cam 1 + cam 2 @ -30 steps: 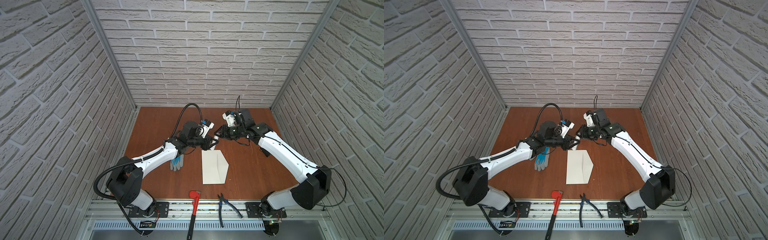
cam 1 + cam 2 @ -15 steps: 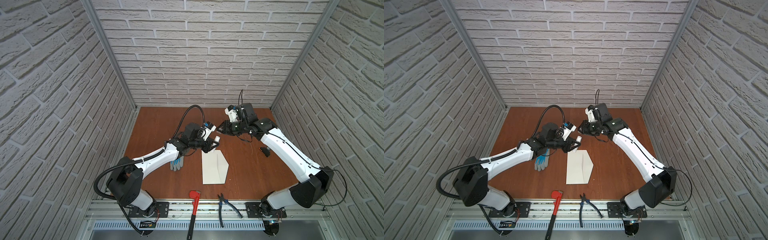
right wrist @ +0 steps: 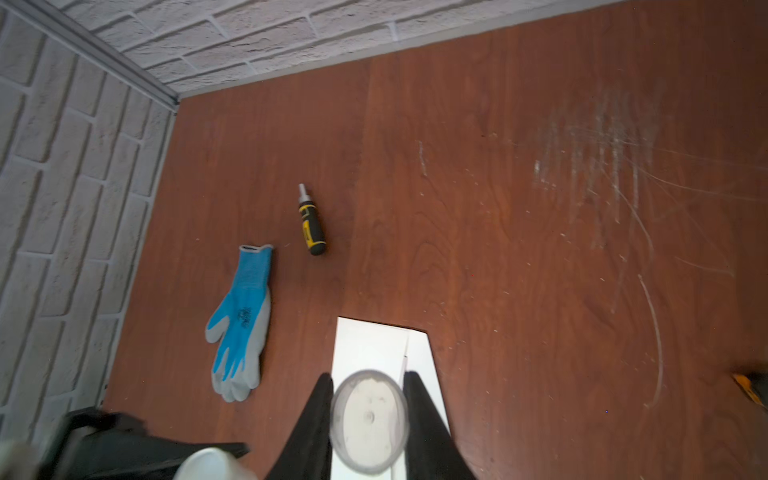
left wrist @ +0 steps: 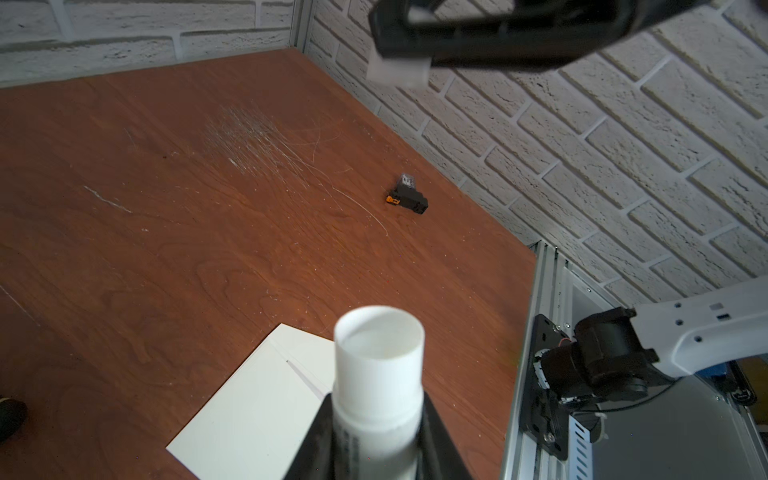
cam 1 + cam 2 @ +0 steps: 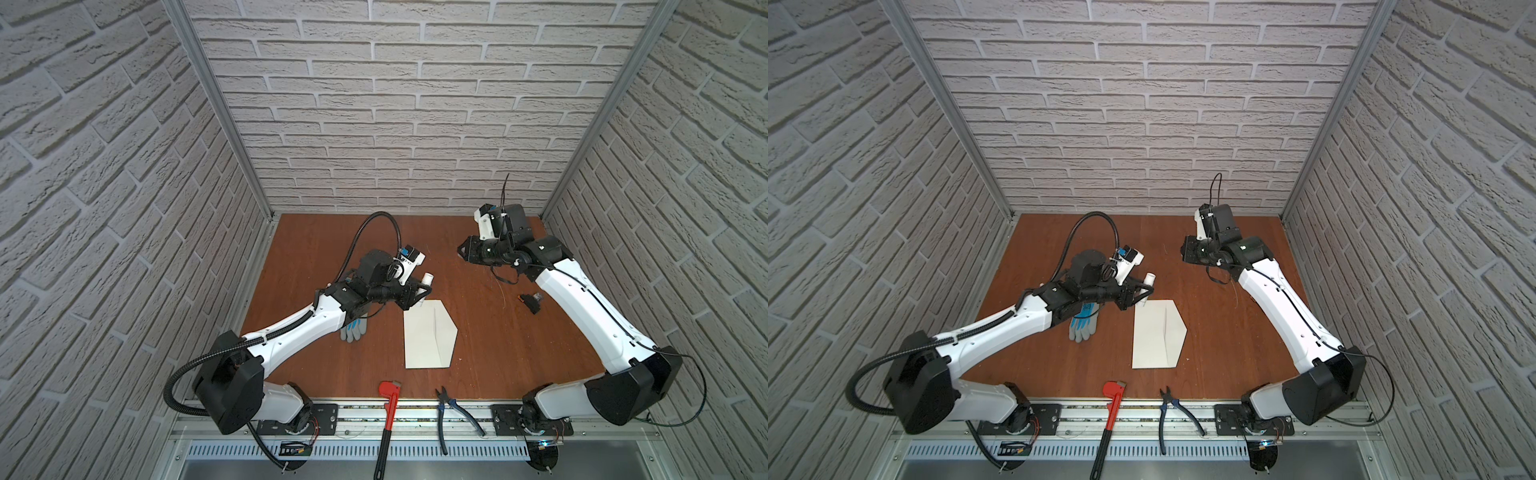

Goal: Place the letter into the envelope and seal it
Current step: 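Pull the cap off the glue stick with the right gripper, moving away, then hold the cap in the right gripper while the left holds the uncapped stick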

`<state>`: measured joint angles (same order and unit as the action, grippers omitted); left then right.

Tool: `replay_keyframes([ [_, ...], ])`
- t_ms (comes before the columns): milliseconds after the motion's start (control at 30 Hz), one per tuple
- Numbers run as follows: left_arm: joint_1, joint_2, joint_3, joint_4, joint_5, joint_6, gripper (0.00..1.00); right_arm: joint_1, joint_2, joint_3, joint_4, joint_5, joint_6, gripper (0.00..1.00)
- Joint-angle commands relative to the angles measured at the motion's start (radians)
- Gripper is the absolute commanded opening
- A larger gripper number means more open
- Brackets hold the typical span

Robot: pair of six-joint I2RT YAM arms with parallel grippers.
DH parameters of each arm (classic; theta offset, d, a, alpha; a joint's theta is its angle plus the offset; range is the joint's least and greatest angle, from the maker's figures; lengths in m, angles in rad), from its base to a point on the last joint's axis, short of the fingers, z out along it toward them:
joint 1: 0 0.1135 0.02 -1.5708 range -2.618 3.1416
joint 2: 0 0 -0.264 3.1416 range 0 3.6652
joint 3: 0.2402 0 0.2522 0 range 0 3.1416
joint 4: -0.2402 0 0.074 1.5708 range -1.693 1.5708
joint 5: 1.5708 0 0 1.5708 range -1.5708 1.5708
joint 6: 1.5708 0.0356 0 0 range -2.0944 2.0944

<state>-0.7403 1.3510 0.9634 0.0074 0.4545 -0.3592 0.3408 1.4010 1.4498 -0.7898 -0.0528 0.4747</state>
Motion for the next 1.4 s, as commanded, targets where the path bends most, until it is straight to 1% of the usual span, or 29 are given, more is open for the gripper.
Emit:
replay_keyframes([
  [0, 0.0, -0.066, -0.041, 0.103, -0.026, 0.008, 0.0, 0.001, -0.039, -0.13, 0.077, 0.132, 0.011, 0.06],
  [133, -0.009, -0.115, -0.064, 0.136, -0.046, -0.008, 0.0, -0.001, -0.037, -0.283, 0.191, 0.226, 0.044, 0.06],
  [267, -0.023, -0.154, -0.085, 0.157, -0.085, -0.018, 0.0, 0.0, 0.025, -0.346, 0.261, 0.25, 0.078, 0.06],
  [500, -0.056, -0.182, -0.126, 0.21, -0.127, -0.034, 0.0, -0.002, 0.197, -0.332, 0.325, 0.275, 0.114, 0.06],
  [667, -0.068, -0.18, -0.132, 0.224, -0.136, -0.034, 0.0, -0.001, 0.282, -0.314, 0.375, 0.319, 0.143, 0.06],
  [900, -0.068, -0.162, -0.129, 0.251, -0.127, -0.026, 0.0, -0.002, 0.343, -0.312, 0.428, 0.406, 0.169, 0.07],
  [1000, -0.068, -0.147, -0.125, 0.266, -0.118, -0.028, 0.0, -0.002, 0.364, -0.32, 0.463, 0.426, 0.179, 0.07],
  [1200, -0.068, -0.126, -0.129, 0.298, -0.103, -0.033, 0.0, -0.006, 0.42, -0.333, 0.553, 0.432, 0.201, 0.08],
  [1367, -0.065, -0.109, -0.135, 0.334, -0.103, -0.04, 0.0, -0.01, 0.461, -0.324, 0.573, 0.426, 0.215, 0.1],
])
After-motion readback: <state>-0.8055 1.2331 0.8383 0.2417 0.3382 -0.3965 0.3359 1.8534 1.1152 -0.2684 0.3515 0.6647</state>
